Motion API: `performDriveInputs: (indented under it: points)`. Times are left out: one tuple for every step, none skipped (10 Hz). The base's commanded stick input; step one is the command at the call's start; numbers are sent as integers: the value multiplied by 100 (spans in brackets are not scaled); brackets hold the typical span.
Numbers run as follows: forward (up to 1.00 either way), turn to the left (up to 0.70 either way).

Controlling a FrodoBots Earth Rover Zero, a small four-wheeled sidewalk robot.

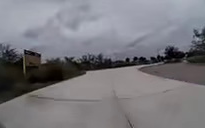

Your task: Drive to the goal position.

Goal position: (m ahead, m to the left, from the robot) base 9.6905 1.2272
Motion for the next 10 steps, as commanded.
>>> performDriveInputs:
  points:
    - [85, 0]
    - [85, 0]
    - [85, 0]
    - [85, 0]
    - [85, 0]
    - [85, 0]
    - [85, 0]
    - [85, 0]
    - [85, 0]
    - [85, 0]
